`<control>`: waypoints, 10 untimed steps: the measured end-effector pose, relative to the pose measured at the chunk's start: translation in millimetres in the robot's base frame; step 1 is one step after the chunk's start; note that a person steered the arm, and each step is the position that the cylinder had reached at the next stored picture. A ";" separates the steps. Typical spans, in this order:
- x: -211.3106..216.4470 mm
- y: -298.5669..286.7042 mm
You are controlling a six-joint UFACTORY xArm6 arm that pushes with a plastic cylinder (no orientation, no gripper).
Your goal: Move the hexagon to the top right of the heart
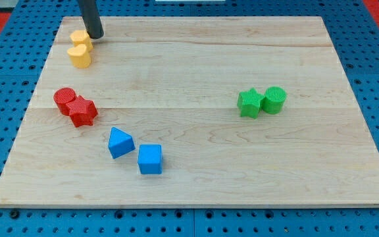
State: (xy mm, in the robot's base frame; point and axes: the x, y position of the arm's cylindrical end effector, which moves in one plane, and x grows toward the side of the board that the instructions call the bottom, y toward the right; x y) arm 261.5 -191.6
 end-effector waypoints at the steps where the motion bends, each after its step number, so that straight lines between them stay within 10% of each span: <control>1: 28.9 -12.2; 5: 38.8 -105.8; 10: -7.4 0.3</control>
State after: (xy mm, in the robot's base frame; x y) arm 254.1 -191.3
